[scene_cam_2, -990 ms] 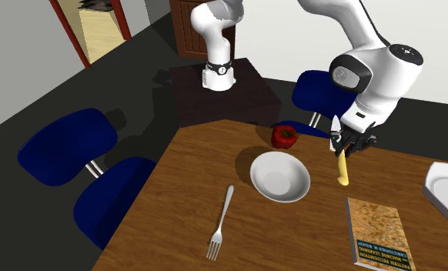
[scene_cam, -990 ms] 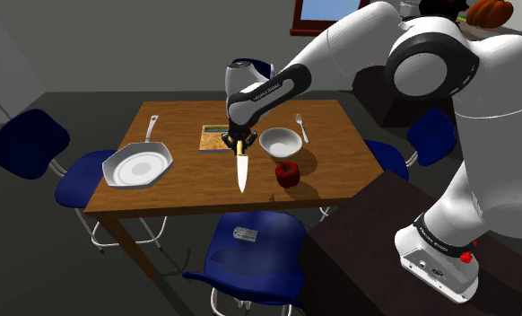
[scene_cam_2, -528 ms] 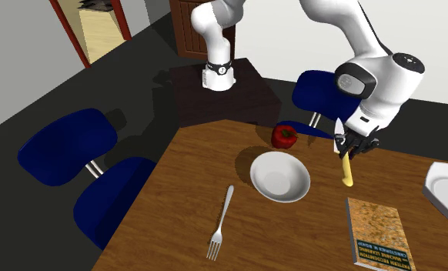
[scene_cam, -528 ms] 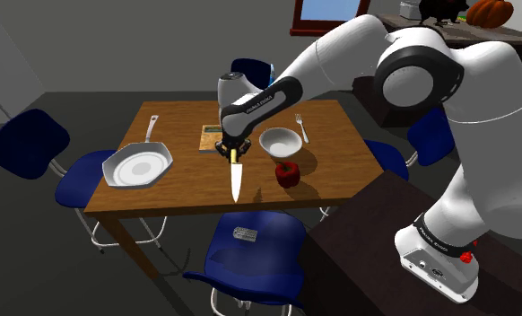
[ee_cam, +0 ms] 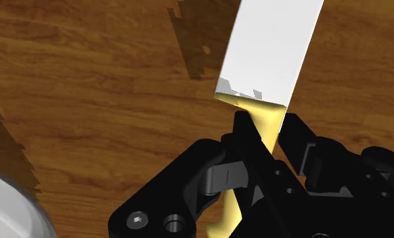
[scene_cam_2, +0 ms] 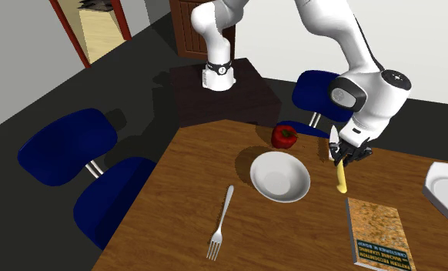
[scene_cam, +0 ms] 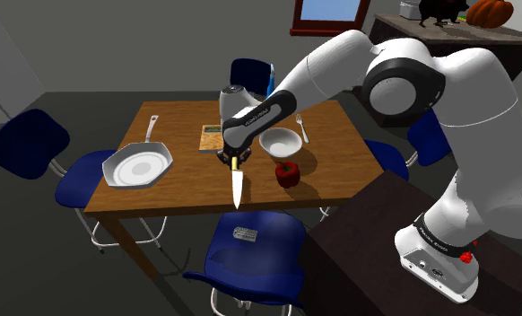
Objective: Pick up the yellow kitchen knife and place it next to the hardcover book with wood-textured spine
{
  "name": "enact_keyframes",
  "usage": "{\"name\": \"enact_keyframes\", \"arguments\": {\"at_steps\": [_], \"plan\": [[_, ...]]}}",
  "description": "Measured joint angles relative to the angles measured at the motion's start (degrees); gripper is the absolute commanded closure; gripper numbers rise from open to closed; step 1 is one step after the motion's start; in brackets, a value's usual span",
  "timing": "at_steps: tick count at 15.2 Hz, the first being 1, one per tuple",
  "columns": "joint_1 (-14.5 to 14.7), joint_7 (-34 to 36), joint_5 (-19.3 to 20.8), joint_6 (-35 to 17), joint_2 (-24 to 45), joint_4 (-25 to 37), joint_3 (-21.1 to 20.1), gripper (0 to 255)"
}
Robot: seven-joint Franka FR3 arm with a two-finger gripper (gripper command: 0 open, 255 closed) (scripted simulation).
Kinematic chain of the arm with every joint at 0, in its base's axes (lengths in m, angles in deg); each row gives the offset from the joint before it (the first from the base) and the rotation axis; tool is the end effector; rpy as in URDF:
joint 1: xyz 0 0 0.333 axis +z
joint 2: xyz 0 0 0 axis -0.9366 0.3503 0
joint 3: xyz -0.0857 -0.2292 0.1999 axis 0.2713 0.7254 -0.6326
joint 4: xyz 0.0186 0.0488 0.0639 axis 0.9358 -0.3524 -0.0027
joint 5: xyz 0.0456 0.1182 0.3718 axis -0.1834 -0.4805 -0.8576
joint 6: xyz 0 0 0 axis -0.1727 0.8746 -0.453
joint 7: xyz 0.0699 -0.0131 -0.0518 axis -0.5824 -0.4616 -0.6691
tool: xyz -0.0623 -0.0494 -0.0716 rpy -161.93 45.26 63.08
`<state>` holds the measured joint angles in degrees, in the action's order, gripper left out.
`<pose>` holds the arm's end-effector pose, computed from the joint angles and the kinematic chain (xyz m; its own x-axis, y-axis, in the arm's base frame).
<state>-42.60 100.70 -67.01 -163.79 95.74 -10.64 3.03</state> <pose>0.6323 0.2826 0.1669 0.9056 -0.4240 -0.0010 -0.4239 -0.9053 -0.0258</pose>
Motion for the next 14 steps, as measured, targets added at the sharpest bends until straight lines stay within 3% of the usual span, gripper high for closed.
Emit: {"name": "enact_keyframes", "arguments": {"at_steps": [8, 9, 14], "plan": [[0.1, 0.1, -0.1, -0.9, 1.3, 0.4, -0.1, 255], [0.1, 0.1, -0.1, -0.9, 1.3, 0.4, -0.1, 0], [0.1, 0.1, -0.1, -0.9, 1.3, 0.4, -0.1, 0]]}}
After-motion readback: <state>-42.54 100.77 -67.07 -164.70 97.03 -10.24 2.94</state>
